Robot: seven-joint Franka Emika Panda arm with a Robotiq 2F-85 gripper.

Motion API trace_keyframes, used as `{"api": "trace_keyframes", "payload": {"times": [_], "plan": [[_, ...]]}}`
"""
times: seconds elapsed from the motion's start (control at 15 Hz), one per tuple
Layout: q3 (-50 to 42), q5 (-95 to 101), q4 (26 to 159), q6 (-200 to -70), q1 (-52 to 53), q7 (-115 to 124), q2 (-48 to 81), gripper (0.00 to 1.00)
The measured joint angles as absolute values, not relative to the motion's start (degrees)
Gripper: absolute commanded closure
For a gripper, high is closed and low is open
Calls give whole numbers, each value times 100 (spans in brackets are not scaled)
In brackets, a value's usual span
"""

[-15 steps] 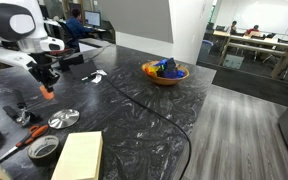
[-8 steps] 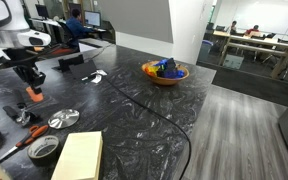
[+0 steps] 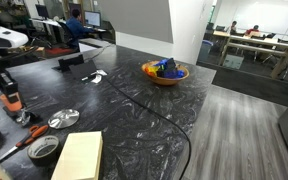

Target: Put the small orange cup in the big orange cup

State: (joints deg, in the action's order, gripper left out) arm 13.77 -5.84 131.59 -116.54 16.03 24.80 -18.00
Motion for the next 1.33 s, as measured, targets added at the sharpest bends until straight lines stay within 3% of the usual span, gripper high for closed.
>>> {"api": "trace_keyframes", "payload": {"times": [0.8,0.87,1.33], "plan": [[1833,-1539,14151,-11149,1699,2583,-2876,99],[1859,-1640,14226,-11150,1742,2584,-2975,95],[1902,-1794,14445,-11185,1804,2584,-3278,99]]}}
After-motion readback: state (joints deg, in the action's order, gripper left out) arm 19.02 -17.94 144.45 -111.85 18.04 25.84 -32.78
